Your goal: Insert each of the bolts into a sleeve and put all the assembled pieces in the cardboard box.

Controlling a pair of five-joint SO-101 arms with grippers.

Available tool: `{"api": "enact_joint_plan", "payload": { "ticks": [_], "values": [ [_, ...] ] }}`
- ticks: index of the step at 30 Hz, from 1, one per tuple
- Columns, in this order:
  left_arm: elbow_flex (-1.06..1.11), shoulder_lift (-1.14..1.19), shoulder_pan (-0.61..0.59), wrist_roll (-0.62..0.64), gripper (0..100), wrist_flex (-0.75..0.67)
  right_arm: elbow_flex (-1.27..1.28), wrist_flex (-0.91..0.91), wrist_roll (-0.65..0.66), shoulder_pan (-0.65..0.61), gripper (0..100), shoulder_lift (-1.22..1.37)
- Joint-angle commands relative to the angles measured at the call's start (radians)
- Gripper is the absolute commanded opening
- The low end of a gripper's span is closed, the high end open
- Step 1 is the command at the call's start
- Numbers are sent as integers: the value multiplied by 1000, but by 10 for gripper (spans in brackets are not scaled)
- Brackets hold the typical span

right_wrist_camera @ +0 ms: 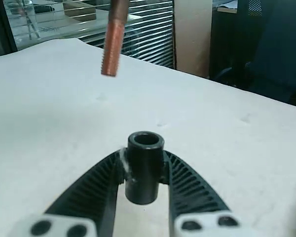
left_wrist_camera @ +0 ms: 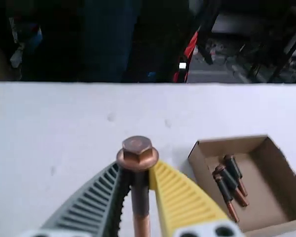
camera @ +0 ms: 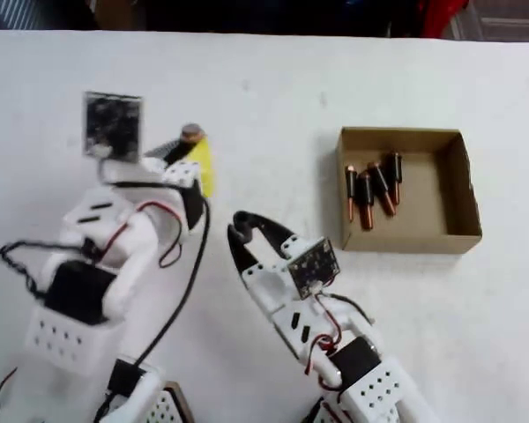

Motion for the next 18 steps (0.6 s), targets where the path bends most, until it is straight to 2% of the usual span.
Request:
{"api": "enact_joint_plan", "payload": {
  "ticks": [1,5,7,10,18],
  "values": [
    [75,-120,12,18,21,-164,9,-7,-3,-16,17,-18],
    [310,-255,73,17,21,-407,9,-7,-3,-16,17,-18],
    [391,-311,108,5,21,-480,9,-7,-2,-12,17,-18],
    [450,-358,142,-48,21,-437,9,-7,-2,-12,17,-18],
    [463,-397,174,-43,21,-345,9,-7,-2,-12,17,-18]
  ]
}}
